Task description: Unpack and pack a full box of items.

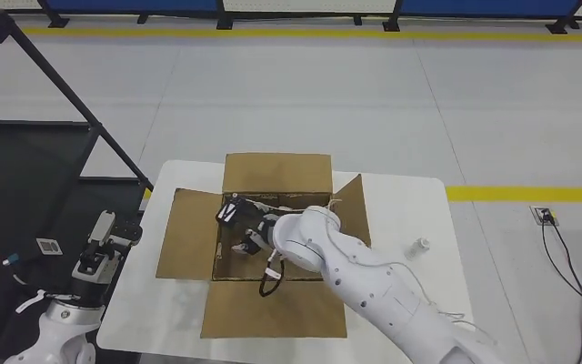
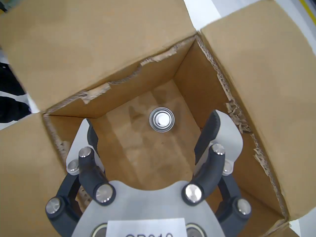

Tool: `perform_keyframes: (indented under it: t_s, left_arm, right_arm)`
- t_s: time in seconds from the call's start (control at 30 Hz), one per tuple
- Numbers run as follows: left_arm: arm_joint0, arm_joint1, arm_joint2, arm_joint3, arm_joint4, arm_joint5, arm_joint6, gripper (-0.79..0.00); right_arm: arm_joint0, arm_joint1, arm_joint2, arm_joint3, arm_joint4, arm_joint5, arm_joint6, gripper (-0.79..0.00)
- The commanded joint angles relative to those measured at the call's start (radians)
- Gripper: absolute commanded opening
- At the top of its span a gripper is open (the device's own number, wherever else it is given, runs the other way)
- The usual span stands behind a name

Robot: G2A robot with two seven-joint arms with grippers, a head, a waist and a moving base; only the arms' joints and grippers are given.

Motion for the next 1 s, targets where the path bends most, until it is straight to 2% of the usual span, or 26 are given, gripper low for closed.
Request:
perform_keyframes:
  t_s: [0.0,0.17,0.2,0.23,0.3,0.33,0.37,0.43,0.5,0.73,0.83,0.97]
  left_arm:
    - [0.000,0.000,0.000,0.000,0.000,0.000,0.000,0.000]
    - [0.000,0.000,0.000,0.000,0.000,0.000,0.000,0.000]
    - [0.000,0.000,0.000,0.000,0.000,0.000,0.000,0.000]
    - [0.000,0.000,0.000,0.000,0.000,0.000,0.000,0.000]
    - [0.000,0.000,0.000,0.000,0.000,0.000,0.000,0.000]
    - [0.000,0.000,0.000,0.000,0.000,0.000,0.000,0.000]
    - [0.000,0.000,0.000,0.000,0.000,0.000,0.000,0.000]
    - [0.000,0.000,0.000,0.000,0.000,0.000,0.000,0.000]
    - [0.000,0.000,0.000,0.000,0.000,0.000,0.000,0.000]
    - [0.000,0.000,0.000,0.000,0.000,0.000,0.000,0.000]
    - [0.000,0.000,0.000,0.000,0.000,0.000,0.000,0.000]
    - [0.000,0.000,0.000,0.000,0.000,0.000,0.000,0.000]
  right_arm:
    - [0.034,-0.034,-0.033,0.118,0.040,-0.004,-0.026,0.000]
    - [0.084,-0.105,-0.092,0.305,0.071,0.002,-0.069,0.000]
    - [0.092,-0.117,-0.100,0.338,0.072,0.006,-0.078,-0.040]
    - [0.099,-0.130,-0.108,0.364,0.071,0.010,-0.088,-0.114]
    - [0.110,-0.152,-0.117,0.413,0.083,0.002,-0.110,-0.329]
    - [0.116,-0.162,-0.120,0.437,0.086,-0.002,-0.117,-0.413]
    - [0.121,-0.172,-0.124,0.461,0.092,-0.008,-0.119,-0.471]
    - [0.131,-0.191,-0.128,0.500,0.100,-0.017,-0.128,-0.656]
    - [0.140,-0.206,-0.131,0.535,0.105,-0.027,-0.137,-0.785]
    - [0.173,-0.238,-0.122,0.596,0.115,-0.064,-0.162,-0.785]
    - [0.184,-0.236,-0.105,0.585,0.126,-0.090,-0.161,-0.785]
    - [0.180,-0.221,-0.087,0.535,0.103,-0.066,-0.148,-0.785]
